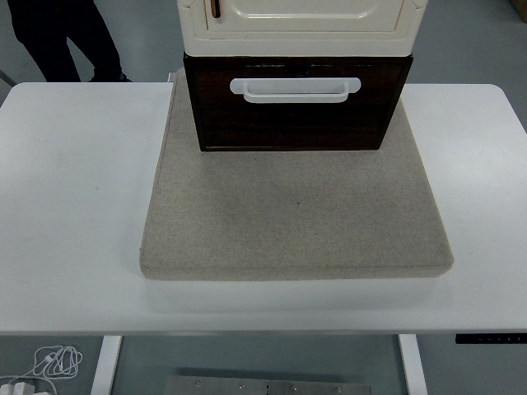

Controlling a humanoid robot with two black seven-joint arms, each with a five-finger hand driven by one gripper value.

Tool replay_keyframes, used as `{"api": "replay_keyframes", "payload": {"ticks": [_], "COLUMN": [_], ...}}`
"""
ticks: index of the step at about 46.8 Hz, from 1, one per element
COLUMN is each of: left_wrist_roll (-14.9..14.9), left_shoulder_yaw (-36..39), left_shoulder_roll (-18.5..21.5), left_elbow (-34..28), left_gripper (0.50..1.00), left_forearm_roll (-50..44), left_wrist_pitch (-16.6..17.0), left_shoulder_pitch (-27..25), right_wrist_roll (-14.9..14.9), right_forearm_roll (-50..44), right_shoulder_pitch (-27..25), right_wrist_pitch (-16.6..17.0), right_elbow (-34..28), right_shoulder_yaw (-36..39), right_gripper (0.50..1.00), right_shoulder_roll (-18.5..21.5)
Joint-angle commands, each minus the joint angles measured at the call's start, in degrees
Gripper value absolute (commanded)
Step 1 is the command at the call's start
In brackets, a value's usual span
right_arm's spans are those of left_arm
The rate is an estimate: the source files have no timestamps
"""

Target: Open the drawer under the combination cabinet

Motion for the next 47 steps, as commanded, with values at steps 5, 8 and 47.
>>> {"api": "replay_keyframes", "payload": {"ticks": [5, 8, 47], "left_wrist_roll": [0.78, 0.96, 5.35], "left_shoulder_yaw": [5.86, 7.88, 34.16], "left_shoulder_roll": [0.56, 0.64, -0.15], "left_elbow": [-6.58, -7.99, -16.25], "left_gripper": [1.0, 1.0, 1.0], "left_forearm_roll": [-0.02, -0.02, 2.09], "left_wrist_pitch": [0.06, -0.12, -6.88], "left_shoulder_pitch": [-2.55, -3.87, -13.54], "right_wrist_roll": [-0.02, -0.02, -0.02], "right_forearm_roll": [0.0, 0.0, 0.0], "right_shoulder_pitch": [0.0, 0.0, 0.0], "right_wrist_pitch": [0.0, 0.0, 0.0], "right_elbow": [0.0, 0.0, 0.0], "right_shoulder_yaw": [0.0, 0.0, 0.0], "right_gripper": [0.926, 0.926, 0.926], "right_shoulder_roll": [0.0, 0.0, 0.0]}}
